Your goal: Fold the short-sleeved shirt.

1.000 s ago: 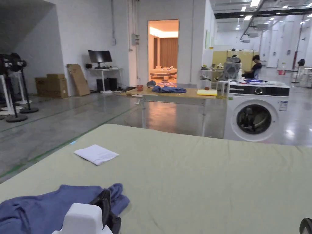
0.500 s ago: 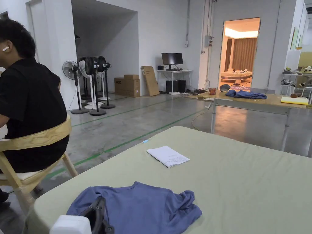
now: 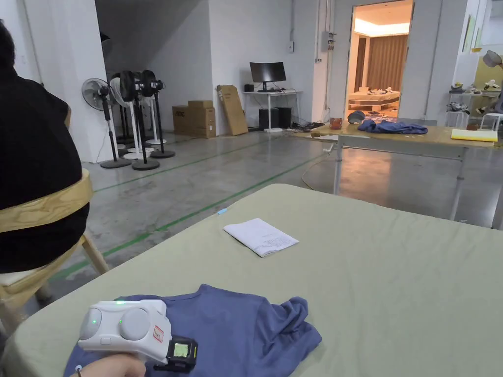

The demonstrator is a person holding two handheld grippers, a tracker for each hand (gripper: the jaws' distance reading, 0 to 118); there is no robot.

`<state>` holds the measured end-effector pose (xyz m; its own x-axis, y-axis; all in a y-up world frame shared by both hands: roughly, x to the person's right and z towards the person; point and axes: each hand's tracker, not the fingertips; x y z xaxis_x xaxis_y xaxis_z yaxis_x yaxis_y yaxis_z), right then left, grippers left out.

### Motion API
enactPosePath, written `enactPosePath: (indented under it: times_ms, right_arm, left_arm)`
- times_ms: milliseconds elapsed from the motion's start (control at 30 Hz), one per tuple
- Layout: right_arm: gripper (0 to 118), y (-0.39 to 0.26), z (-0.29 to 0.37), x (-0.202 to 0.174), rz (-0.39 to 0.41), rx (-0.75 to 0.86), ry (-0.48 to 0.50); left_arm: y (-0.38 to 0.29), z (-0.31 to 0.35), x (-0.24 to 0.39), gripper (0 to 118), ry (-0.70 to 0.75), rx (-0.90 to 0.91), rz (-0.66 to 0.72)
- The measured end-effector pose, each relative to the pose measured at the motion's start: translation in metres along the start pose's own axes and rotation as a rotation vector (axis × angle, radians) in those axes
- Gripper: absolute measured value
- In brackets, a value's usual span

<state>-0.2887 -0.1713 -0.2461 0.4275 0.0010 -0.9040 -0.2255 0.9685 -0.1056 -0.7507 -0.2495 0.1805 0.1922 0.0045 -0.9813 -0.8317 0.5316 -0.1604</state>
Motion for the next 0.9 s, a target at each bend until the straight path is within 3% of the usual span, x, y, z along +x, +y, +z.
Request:
enactPosePath:
  times_ms: [67,100,367,433,467,500,533,667,733,833,900]
  right_arm:
    - [0,-0.004,-0.003,0.001,-0.009,-0.029,-0.007]
    - [0,-0.005,-0.006,0.001,-0.014,-0.046,-0.004]
    - [0,-0.015,-0.015,-0.01,-0.077,-0.092,0.024]
    - [0,-0.015,-0.015,-0.012,-0.093,-0.111,0.038]
    - [0,-0.014,-0.013,-0.013,-0.095,-0.116,0.046]
    - [0,-0.012,-0.011,-0.013,-0.096,-0.117,0.05]
    - [0,-0.01,-0.007,-0.013,-0.097,-0.115,0.051]
    - [0,-0.001,0.006,-0.004,-0.101,-0.075,0.062]
    - [0,0.006,0.014,0.001,-0.101,-0.054,0.057]
    - [0,0.014,0.029,0.012,-0.116,-0.013,0.042]
    - [0,0.019,0.04,0.02,-0.132,0.009,0.023]
  left_arm:
    - [-0.004,-0.025,0.007,90,0.022,0.008,-0.079]
    - [-0.009,-0.03,0.014,107,0.003,0.079,-0.091]
    - [-0.018,-0.021,0.008,105,0.002,0.141,-0.044]
    - [-0.021,-0.006,0.01,73,0.012,0.158,-0.04]
    - [-0.021,0.003,0.011,46,0.021,0.189,-0.065]
    - [-0.019,0.015,0.009,0,0.065,0.219,-0.084]
    - [-0.019,0.025,0.009,0,0.104,0.232,-0.102]
    - [-0.008,0.085,-0.007,0,0.011,0.307,-0.068]
    - [-0.002,0.122,-0.003,0,0.017,0.365,-0.183]
    - [0.0,0.189,0.021,0,-0.086,0.497,-0.349]
    - [-0.003,0.24,0.047,0,-0.156,0.612,-0.39]
